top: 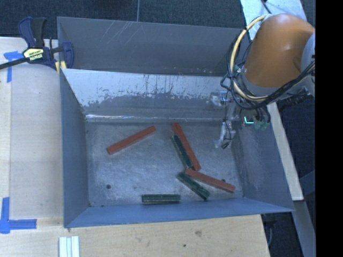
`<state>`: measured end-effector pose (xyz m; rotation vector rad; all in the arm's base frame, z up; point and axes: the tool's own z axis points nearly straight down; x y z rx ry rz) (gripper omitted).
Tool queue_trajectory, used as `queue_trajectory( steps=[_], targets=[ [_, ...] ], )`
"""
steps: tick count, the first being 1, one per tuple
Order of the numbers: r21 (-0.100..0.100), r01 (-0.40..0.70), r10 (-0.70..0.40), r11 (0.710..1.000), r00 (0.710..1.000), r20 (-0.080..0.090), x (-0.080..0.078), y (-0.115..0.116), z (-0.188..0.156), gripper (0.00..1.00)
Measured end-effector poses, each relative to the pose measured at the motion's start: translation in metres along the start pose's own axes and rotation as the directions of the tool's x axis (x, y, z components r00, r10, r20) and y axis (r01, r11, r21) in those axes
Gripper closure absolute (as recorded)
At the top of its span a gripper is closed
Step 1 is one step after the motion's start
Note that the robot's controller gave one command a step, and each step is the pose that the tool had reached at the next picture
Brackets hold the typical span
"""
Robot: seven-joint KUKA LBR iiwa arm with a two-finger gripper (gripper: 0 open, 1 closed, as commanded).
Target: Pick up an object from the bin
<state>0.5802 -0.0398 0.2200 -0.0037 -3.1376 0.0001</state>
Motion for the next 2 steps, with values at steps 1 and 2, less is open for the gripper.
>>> queue_trajectory(
  steps=[1,2],
  targets=[
    [-0.001,0.155,-0.155,0.988,0.988,-0.005,0.099,0.004,0.130,0.00],
    [0.000,0.040,-0.040,0.999,0.999,0.011,0.083,-0.022,0.149,0.00]
  ],
)
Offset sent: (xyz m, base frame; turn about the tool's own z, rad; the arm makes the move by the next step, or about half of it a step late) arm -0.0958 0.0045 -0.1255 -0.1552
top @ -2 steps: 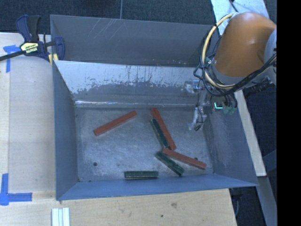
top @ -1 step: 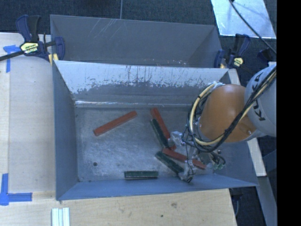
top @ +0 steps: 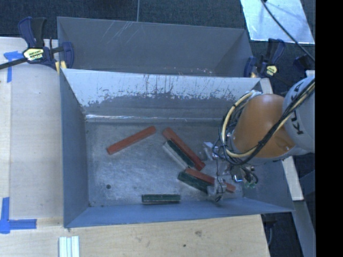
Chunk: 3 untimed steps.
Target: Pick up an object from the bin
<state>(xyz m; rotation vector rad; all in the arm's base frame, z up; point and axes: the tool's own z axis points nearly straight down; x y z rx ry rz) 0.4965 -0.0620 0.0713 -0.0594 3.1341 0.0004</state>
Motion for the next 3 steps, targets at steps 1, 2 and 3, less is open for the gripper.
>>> queue_trajectory(
  steps=[1,2,3],
  targets=[
    [0.001,-0.176,0.176,0.984,0.984,-0.006,0.009,-0.005,0.001,0.00],
    [0.001,-0.173,0.173,0.985,0.985,-0.007,0.008,-0.004,-0.001,1.00],
    [0.003,-0.223,0.223,0.975,0.975,0.000,0.008,-0.030,-0.038,1.00]
  ],
)
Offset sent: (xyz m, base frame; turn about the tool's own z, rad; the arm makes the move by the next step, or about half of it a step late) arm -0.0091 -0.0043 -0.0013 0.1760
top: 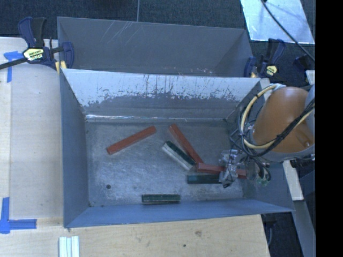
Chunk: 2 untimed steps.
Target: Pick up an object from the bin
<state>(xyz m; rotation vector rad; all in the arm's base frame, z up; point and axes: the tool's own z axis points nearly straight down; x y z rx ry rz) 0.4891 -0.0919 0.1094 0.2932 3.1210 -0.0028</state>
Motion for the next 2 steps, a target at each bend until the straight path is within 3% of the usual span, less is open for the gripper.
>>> queue_trajectory(
  steps=[1,2],
  targets=[
    [0.000,-0.022,0.022,1.000,1.000,0.003,-0.040,-0.015,-0.039,1.00],
    [0.000,0.034,-0.034,0.999,0.999,0.004,-0.033,-0.014,-0.112,1.00]
  ],
)
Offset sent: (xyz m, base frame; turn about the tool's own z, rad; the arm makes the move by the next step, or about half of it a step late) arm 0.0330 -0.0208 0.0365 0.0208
